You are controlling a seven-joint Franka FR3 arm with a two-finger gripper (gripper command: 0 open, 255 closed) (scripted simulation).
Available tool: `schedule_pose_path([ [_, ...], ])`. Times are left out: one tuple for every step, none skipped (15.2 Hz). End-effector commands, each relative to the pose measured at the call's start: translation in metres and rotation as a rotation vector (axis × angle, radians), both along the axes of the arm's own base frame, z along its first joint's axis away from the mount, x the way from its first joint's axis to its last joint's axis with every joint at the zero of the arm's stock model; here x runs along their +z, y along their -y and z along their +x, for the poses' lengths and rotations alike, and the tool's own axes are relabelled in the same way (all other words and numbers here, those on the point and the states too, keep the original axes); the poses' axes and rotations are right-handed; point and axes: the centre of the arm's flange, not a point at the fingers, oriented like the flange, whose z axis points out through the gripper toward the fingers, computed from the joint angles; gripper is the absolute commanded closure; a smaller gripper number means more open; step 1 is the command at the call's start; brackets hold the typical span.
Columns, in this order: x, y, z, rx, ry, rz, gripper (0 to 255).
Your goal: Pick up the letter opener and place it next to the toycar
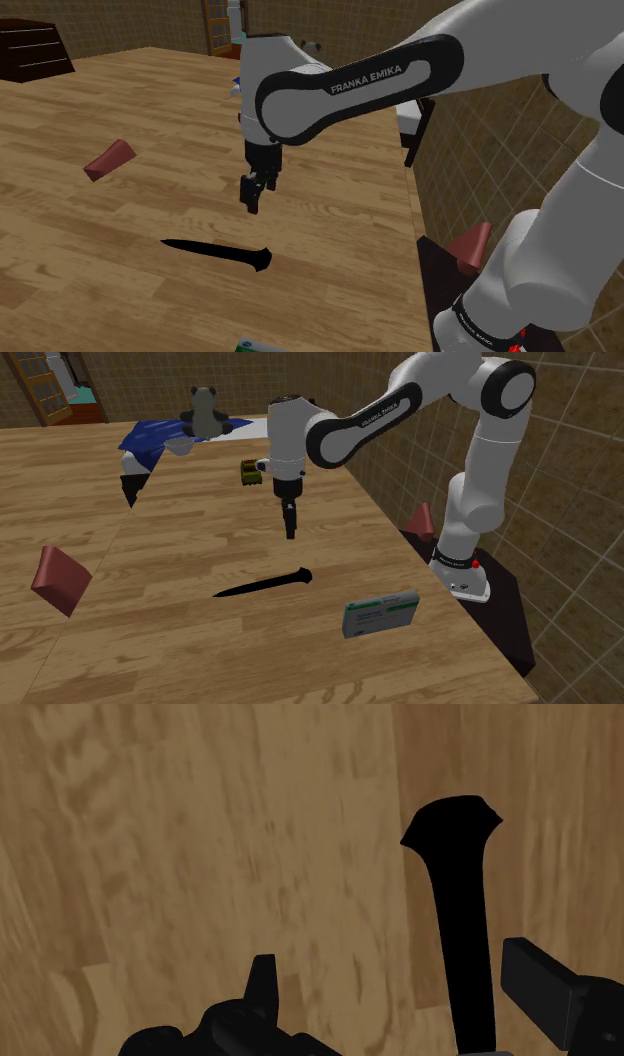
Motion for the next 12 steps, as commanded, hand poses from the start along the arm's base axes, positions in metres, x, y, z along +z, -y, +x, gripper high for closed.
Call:
schedule_pose_path([
  [-0.013,-0.025,0.008,0.03,-0.004,-0.003,0],
  [-0.02,-0.036,0.011,0.045,-0.006,-0.005,0],
  [-0.027,-0.048,0.013,0.059,-0.008,-0.007,0],
  [-0.033,-0.059,0.016,0.074,-0.01,-0.01,0],
  [-0.04,-0.071,0.018,0.089,-0.013,-0.012,0],
  [-0.047,-0.083,0.02,0.104,-0.015,-0.014,0],
  [-0.054,-0.094,0.021,0.119,-0.017,-0.016,0],
  [-0.061,-0.106,0.023,0.134,-0.019,-0.018,0],
  [-0.068,-0.117,0.024,0.148,-0.021,-0.02,0],
  [-0.07,-0.122,0.025,0.154,-0.022,-0.021,0],
  [-0.076,-0.122,0.024,0.154,-0.022,-0.021,0],
  [-0.081,-0.122,0.024,0.154,-0.022,-0.021,0],
])
